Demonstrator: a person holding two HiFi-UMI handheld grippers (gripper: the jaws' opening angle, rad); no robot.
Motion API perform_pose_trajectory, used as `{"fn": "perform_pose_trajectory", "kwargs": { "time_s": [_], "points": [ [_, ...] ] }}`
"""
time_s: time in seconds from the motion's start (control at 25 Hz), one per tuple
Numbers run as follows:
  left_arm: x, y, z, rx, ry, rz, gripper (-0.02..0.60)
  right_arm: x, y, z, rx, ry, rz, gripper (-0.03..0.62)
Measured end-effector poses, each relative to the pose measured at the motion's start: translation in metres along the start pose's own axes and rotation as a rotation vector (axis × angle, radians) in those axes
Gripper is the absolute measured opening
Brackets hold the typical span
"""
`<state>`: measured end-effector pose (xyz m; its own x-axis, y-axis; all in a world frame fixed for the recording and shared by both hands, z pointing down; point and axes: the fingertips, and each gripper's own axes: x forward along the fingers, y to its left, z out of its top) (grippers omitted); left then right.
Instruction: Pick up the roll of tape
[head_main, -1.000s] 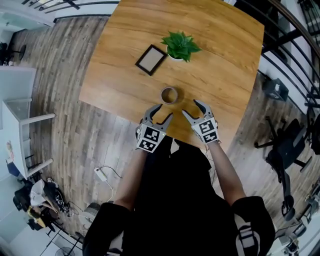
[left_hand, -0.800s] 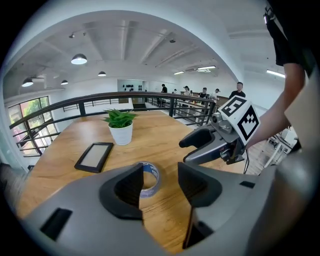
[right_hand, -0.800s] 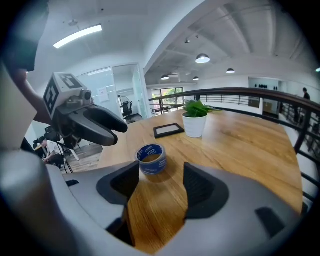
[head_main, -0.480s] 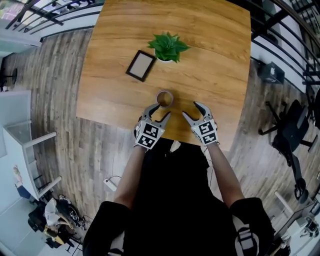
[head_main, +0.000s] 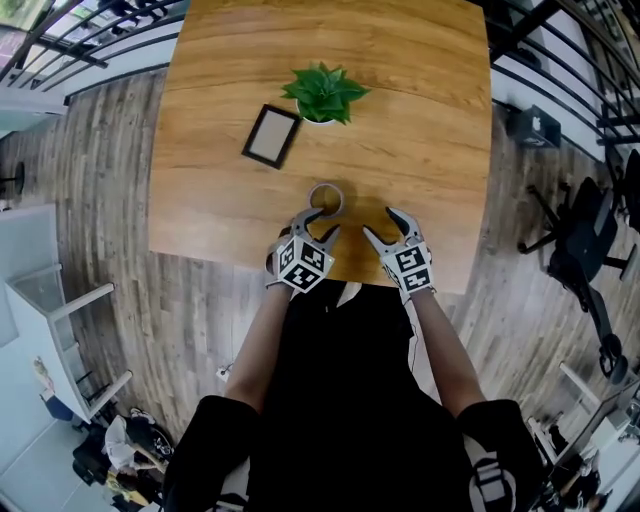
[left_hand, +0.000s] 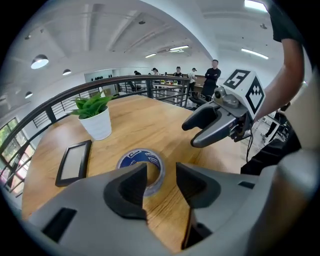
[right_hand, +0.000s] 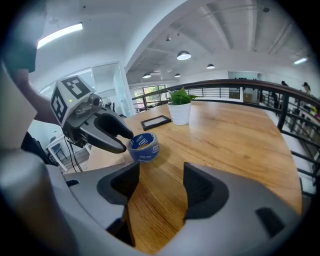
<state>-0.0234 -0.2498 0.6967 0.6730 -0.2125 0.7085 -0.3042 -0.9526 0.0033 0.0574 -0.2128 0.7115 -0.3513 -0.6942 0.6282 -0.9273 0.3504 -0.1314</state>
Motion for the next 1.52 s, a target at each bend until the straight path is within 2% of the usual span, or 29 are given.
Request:
{"fn": "perform_pose_trajectory", "kwargs": {
  "time_s": [0.2,0.48,0.6,0.8,0.96,1.2,1.52],
  "points": [
    [0.013,0.001,-0.004,0.038,0.03,-0.028,0.182,-0.002,-0.002,-0.009,0.011,0.013,-0.017,0.288],
    [0.029,-0.007,-0.007,0.152,0.086,-0.064,0.144,-0.005,-0.001,-0.017,0.014,0.023,-0.024,0.282],
    [0.032,-0.008,-0.007,0.172,0.096,-0.049,0.131,-0.006,0.0,-0.022,0.019,0.028,-0.027,0.282],
    [0.035,-0.011,-0.012,0.177,0.115,-0.054,0.109,-0.009,-0.001,-0.024,0.021,0.025,-0.038,0.281],
    [0.036,-0.006,-0.014,0.174,0.125,-0.021,0.075,-0.012,0.003,-0.021,0.02,0.038,-0.035,0.281],
    [0.038,-0.006,-0.016,0.164,0.139,-0.01,0.063,-0.016,0.011,-0.02,-0.016,0.043,-0.042,0.281],
    [0.036,-0.004,-0.016,0.126,0.118,-0.027,0.06,-0.026,0.014,-0.018,-0.027,0.046,-0.067,0.282]
  ]
}}
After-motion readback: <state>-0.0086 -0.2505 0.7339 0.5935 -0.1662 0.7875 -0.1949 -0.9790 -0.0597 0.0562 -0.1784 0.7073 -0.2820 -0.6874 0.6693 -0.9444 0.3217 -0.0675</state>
